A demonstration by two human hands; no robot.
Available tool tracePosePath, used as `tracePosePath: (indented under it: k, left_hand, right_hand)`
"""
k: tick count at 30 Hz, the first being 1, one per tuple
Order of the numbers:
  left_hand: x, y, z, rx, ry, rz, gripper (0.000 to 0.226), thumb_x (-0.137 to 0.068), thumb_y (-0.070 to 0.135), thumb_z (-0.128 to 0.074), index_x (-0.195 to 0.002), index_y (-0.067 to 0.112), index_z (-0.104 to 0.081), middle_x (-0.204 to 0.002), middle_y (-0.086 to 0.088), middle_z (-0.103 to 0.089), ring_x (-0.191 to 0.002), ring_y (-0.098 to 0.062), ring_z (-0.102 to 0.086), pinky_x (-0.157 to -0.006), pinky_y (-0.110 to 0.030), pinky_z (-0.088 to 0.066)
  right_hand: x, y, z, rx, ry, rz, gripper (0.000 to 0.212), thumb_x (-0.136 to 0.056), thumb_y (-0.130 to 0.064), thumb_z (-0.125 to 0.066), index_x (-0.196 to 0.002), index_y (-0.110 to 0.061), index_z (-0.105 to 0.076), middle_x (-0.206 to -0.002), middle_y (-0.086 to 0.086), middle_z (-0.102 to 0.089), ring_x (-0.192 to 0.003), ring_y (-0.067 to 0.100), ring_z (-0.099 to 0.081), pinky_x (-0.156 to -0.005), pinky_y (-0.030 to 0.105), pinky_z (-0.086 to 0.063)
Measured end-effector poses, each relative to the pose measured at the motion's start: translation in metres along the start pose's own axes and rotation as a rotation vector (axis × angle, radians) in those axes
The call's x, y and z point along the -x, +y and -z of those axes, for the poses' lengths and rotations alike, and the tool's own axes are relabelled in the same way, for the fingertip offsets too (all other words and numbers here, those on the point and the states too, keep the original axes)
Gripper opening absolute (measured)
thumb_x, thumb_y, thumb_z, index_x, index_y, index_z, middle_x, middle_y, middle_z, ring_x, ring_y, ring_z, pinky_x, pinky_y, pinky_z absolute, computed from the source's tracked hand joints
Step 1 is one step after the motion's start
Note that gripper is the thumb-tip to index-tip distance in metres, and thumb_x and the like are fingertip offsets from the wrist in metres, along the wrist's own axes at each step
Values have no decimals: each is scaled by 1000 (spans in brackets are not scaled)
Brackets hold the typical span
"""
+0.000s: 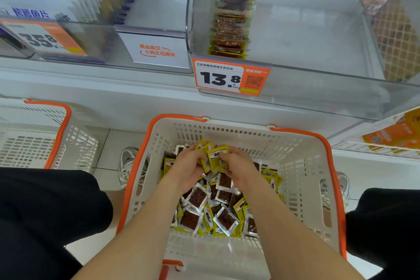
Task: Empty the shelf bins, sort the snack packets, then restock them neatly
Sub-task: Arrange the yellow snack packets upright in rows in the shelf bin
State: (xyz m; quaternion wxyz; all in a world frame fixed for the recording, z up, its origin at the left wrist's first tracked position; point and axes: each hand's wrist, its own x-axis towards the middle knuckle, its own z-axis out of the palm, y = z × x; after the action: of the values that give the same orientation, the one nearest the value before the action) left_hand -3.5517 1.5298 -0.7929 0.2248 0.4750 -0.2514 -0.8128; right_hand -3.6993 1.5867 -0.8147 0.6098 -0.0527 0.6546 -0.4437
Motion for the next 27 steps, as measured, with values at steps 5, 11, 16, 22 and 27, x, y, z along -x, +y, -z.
tracePosePath:
  k: [5, 11, 16, 22, 27]
  left_hand:
    - [5, 3, -4, -275, -21, -81, 22, -100, 0, -56, -118, -1, -69, -116, -22, -74, -105, -34, -73, -92, -43, -60]
    - [10, 2, 0, -424, 8, -156, 25, -102, 31, -68, -122, 15, -74, -120, -9, -76, -116, -28, -71, -105, -43, -54]
    - [0, 0, 2, -216, 75, -110, 75, -83, 73, -72, -138, 23, -64, -136, -8, -69, -130, -28, -63, -115, -52, -43]
    - [9, 13, -7, -256, 114, -133, 23, -103, 20, -67, -121, 6, -71, -114, -9, -76, -114, -26, -72, -91, -37, -59]
    - [5, 11, 12, -266, 236, -139, 22, -108, 15, -56, -115, -4, -65, -101, -22, -73, -89, -26, -74, -79, -41, -65]
  right_hand:
    - [4, -1, 5, 200, 76, 209, 23, -99, -6, -62, -103, -24, -76, -100, 1, -79, -95, 27, -76, -86, 51, -63]
    - [13, -8, 1, 278, 56, 293, 9, -90, -20, -78, -98, -23, -78, -91, -1, -79, -88, 18, -76, -83, 36, -62]
    - [20, -12, -4, 231, 25, 222, 28, -95, -23, -77, -120, -22, -65, -106, 10, -72, -91, 19, -75, -71, 32, -61]
    - [19, -6, -10, 371, -44, 319, 25, -80, -35, -89, -86, -13, -79, -87, -1, -78, -76, 4, -70, -68, 19, -54]
    - [-2, 14, 5, 421, -3, 184, 11, -94, -28, -76, -97, -20, -82, -97, 8, -78, -84, 15, -70, -79, 33, -57]
